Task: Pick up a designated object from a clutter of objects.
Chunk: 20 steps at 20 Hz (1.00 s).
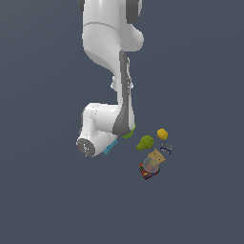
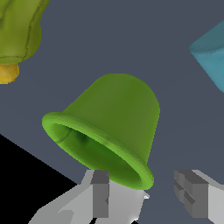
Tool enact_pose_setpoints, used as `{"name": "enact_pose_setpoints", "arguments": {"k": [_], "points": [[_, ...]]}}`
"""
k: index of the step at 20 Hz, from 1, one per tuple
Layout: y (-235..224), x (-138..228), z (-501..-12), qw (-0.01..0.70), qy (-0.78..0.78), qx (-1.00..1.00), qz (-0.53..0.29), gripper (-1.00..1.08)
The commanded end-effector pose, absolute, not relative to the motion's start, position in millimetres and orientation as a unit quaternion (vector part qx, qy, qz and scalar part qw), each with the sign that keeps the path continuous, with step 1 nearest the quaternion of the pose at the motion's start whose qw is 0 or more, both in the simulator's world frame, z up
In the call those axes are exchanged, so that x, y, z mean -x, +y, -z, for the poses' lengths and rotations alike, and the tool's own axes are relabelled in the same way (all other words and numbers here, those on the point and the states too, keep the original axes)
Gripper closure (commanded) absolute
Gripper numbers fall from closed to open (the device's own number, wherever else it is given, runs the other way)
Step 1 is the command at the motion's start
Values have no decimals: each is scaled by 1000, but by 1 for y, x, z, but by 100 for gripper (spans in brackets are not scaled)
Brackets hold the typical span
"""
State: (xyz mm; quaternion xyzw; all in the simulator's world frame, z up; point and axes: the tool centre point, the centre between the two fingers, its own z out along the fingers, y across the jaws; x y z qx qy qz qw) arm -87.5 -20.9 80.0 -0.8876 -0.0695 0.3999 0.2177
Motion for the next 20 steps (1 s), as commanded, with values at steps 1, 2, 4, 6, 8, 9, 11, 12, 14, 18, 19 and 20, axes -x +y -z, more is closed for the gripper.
{"name": "enact_pose_setpoints", "arguments": {"k": [1,2,4,6,8,9,11,12,14,18,19,20], "points": [[-20,94,-74,219,-68,886,-403,-20],[-20,95,-73,219,-68,886,-403,-20],[-20,96,-72,219,-67,886,-404,-20],[-20,96,-72,219,-67,886,-404,108],[-20,96,-72,219,-67,886,-404,108],[-20,96,-72,219,-67,886,-404,108],[-20,96,-72,219,-67,886,-404,108],[-20,96,-72,219,-67,886,-404,108],[-20,96,-72,219,-67,886,-404,108],[-19,93,-74,219,-70,887,-400,108],[-20,92,-74,219,-71,888,-398,108],[-20,89,-75,220,-74,889,-394,108]]}}
